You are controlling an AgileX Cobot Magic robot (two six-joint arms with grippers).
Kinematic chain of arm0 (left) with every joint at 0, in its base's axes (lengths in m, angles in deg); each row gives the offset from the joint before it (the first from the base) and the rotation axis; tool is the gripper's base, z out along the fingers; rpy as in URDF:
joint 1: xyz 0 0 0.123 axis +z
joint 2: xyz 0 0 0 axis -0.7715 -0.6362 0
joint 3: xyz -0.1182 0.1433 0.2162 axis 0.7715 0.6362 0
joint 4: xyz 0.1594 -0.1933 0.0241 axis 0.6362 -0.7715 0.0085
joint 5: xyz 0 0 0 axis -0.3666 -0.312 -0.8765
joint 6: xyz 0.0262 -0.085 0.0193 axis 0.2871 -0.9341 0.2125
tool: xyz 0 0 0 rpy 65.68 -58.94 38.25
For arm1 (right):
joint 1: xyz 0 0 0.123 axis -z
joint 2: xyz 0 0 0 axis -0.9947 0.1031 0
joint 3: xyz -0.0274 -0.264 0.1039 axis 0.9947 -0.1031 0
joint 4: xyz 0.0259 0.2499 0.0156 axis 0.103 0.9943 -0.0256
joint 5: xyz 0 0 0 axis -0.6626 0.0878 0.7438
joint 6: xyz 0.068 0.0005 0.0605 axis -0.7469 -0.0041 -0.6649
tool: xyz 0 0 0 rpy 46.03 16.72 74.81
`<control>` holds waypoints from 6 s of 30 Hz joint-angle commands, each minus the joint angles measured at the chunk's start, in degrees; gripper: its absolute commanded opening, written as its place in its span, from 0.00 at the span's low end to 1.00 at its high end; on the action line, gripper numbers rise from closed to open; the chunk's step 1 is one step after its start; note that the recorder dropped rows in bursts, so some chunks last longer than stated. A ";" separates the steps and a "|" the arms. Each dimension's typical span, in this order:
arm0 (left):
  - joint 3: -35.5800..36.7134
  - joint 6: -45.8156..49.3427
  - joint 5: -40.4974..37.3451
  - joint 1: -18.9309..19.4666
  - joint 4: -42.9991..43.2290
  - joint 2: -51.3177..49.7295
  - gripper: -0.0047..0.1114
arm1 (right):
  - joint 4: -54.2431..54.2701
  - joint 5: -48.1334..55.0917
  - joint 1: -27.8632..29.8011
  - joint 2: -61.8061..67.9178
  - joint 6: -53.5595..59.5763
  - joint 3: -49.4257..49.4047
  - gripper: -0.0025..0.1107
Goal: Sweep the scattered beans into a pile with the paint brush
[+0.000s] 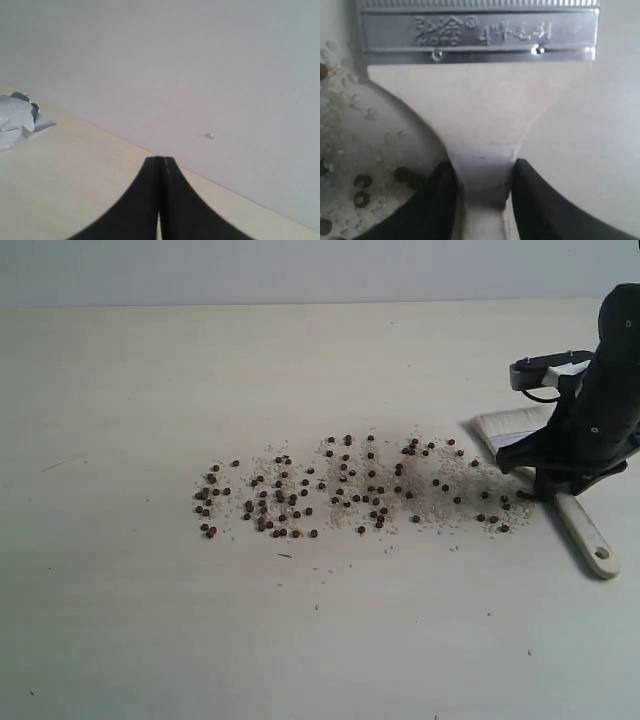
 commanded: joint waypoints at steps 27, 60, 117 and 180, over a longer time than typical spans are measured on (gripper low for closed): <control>-0.05 -0.10 0.07 0.10 -0.42 0.21 0.04 | -1.32 8.11 0.19 -15.54 3.08 -0.89 0.02; -0.05 -29.62 37.04 -4.01 43.70 -8.30 0.04 | 30.47 28.88 -0.35 -28.99 25.10 -0.89 0.02; -54.53 7.84 20.03 -42.73 93.27 -97.61 0.64 | 39.23 24.26 -8.47 -12.59 32.21 11.08 0.02; -59.95 -25.35 23.10 -39.17 90.32 -99.79 0.04 | 25.71 -3.93 -1.04 -43.41 23.87 5.10 0.32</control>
